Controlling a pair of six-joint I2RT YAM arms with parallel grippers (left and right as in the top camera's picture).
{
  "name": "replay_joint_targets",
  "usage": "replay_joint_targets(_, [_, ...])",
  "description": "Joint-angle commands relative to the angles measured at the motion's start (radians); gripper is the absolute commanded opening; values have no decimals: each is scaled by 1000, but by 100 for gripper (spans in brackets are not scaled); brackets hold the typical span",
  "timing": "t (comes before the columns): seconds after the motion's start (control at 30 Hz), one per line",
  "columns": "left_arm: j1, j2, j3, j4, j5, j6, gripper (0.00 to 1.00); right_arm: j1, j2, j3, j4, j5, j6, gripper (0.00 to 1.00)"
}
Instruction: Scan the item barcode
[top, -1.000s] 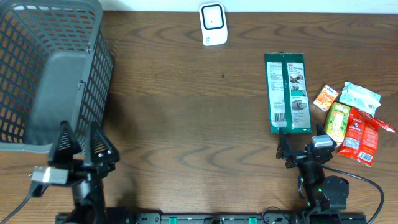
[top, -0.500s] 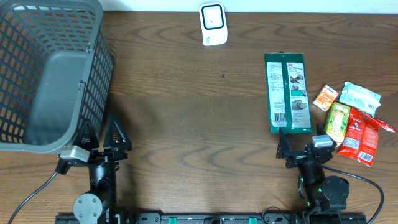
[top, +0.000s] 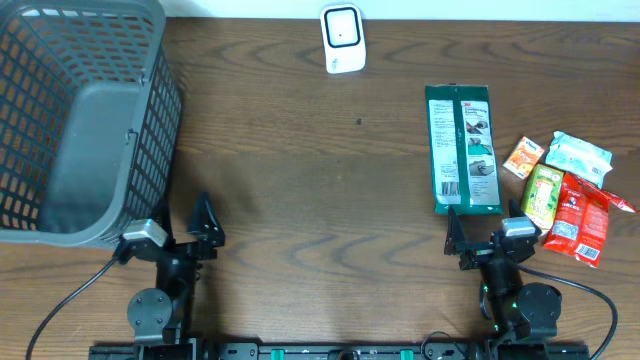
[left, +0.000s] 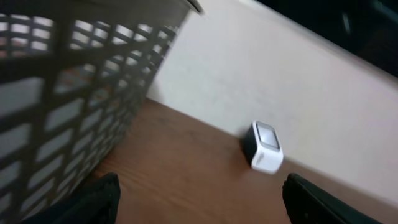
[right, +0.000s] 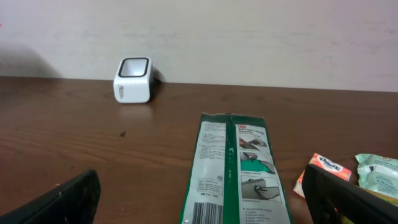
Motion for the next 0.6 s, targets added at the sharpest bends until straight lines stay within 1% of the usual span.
replay_joint_targets(0.0, [3,-8,-2,-26,95,147,84,-11,-5,-1,-4,2,14,99])
replay_joint_targets(0.1, [-1,-8,-2,-80,96,193,84,-11,-5,-1,-4,2,14,99])
replay_joint_targets(0.33, [0,-8,-2,-172,95,237,84,-11,-5,-1,-4,2,14,99])
replay_joint_targets(0.57, [0,-8,-2,-177,95,282,84,-11,-5,-1,-4,2,14,99])
